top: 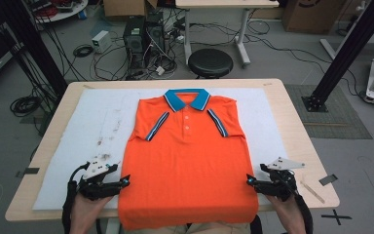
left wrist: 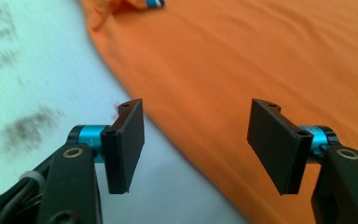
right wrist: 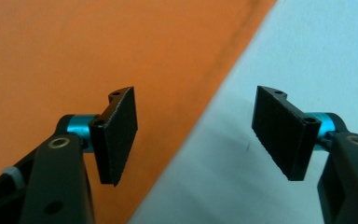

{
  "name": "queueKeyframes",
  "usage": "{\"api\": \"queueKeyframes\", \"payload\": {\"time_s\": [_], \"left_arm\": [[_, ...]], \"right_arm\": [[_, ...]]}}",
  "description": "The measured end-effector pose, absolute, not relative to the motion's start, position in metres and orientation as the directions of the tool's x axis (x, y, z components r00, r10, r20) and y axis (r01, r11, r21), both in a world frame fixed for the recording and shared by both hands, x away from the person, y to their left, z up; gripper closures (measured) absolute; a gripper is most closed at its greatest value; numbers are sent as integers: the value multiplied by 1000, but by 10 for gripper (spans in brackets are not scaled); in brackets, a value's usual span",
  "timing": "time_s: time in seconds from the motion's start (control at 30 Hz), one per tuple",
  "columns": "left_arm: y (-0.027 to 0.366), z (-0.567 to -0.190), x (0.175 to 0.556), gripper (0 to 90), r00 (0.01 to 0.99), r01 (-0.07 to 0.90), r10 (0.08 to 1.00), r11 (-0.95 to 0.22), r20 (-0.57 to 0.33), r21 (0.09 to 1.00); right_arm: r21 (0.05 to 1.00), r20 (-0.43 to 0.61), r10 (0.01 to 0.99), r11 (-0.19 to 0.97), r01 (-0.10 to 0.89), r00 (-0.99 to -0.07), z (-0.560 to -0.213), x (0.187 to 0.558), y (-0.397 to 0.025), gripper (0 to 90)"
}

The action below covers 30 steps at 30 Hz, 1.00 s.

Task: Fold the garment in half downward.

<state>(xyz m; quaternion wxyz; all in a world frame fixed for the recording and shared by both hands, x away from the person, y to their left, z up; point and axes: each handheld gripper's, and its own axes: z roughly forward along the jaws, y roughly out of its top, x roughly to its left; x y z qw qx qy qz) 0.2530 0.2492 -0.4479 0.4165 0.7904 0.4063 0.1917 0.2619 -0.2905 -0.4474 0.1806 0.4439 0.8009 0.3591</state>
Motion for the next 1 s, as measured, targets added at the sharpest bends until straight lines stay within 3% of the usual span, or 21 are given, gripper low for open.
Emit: {"api": "queueKeyframes", "payload": {"time_s": [0.2,0.33,0.53,0.67,0.77,1.0], "left_arm": [[248,-455,244,404,575,516,817,-321,-44,794],[240,-455,241,443,563,514,826,-320,-32,796],[236,-455,238,661,577,507,815,-310,-49,804],[239,-457,240,837,607,506,790,-297,-89,809],[242,-457,241,857,615,509,781,-291,-107,810],[250,-455,234,861,642,505,758,-302,-118,808]], "right_arm": [[725,13,849,356,590,-528,-453,252,-290,368],[731,7,863,340,592,-505,-453,244,-283,460],[747,28,869,311,588,-495,-454,239,-276,628],[755,84,864,270,598,-497,-456,242,-284,810],[755,167,839,229,615,-518,-458,244,-292,883],[742,155,828,263,617,-539,-455,237,-299,894]]}}
